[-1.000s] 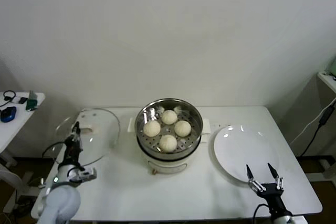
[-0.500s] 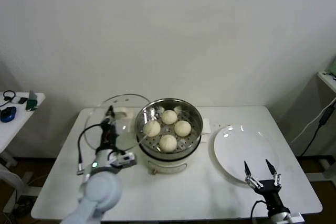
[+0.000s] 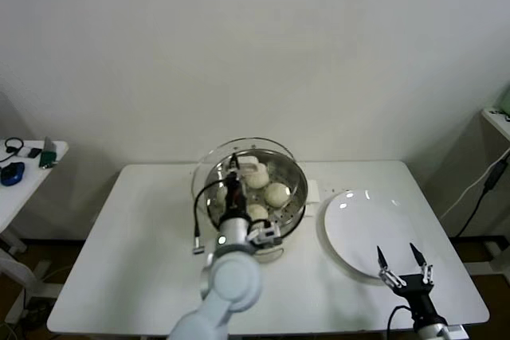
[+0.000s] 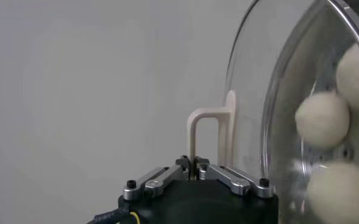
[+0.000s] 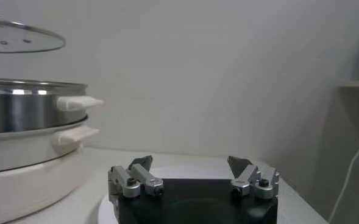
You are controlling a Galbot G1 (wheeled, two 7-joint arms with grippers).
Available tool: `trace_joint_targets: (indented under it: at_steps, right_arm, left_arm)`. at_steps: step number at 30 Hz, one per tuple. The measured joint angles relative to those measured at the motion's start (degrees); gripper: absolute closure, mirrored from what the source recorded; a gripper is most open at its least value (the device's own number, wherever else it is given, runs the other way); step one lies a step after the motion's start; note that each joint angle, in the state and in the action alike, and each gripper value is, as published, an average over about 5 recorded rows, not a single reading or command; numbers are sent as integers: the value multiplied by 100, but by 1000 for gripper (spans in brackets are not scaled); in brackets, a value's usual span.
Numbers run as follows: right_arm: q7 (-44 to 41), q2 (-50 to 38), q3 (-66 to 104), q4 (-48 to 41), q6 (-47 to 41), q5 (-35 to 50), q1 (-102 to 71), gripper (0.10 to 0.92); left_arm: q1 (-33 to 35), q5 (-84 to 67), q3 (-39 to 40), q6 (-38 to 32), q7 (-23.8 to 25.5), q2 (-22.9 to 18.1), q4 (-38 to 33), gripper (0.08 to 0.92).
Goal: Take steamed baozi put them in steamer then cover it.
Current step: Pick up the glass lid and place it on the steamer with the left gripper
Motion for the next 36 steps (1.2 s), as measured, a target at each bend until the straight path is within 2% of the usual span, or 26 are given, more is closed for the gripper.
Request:
trace_joint_targets:
  at_steps: [5, 11, 22, 36]
  right_arm:
    - [1, 4, 5, -18, 52, 21, -14, 203]
    - [14, 15, 14, -61, 109, 33, -1, 203]
    - [8, 57, 12, -87, 171, 21, 2, 203]
    - [-25, 63, 19, -77, 218, 23, -22, 203]
  left_arm:
    - [-97, 210, 139, 0, -2, -295, 385, 862]
    - [-94, 360, 174, -1, -104, -445, 714, 862]
    - [-119, 433, 117, -4, -340, -548, 1127, 862]
    - [-93, 391, 79, -4, -506, -585, 1305, 862]
